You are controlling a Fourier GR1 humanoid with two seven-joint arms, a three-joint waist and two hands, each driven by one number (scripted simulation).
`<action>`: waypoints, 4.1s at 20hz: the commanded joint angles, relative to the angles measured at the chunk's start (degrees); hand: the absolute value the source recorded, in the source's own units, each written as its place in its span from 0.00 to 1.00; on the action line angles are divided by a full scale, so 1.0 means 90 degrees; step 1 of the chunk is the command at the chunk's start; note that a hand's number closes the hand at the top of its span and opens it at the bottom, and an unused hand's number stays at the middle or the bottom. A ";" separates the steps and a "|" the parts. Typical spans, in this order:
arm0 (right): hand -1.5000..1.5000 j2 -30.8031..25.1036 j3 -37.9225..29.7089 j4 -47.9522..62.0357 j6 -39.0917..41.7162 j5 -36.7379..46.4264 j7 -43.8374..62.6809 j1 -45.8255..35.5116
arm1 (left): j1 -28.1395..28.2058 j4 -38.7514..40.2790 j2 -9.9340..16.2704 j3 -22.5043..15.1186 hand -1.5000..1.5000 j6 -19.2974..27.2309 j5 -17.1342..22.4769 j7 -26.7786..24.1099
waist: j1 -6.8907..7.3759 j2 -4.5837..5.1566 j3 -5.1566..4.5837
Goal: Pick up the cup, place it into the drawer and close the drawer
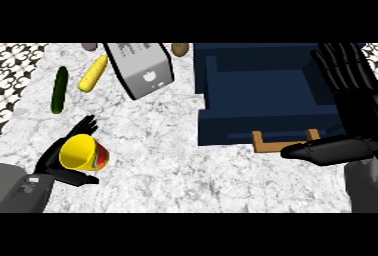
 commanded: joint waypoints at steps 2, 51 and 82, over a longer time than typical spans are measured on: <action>0.00 0.0064 0.0045 -0.0047 0.0023 -0.0055 0.0006 0.0057 | 0.0118 0.0242 0.0004 -0.0153 0.00 -0.0821 -0.0140 -0.1182 | -0.0032 0.0005 -0.0006; 0.00 -0.0083 -0.0250 0.0179 0.0117 0.0264 -0.0398 0.0504 | -0.2750 -0.3460 -0.2503 0.0309 1.00 0.3231 0.1355 0.2249 | 0.0272 -0.0143 0.0054; 0.00 -0.0148 -0.0185 0.0225 0.0409 -0.0167 -0.0190 -0.0327 | -0.5471 0.0224 -0.2560 -0.2597 1.00 0.4773 0.2615 0.4318 | -0.0843 0.0140 0.0060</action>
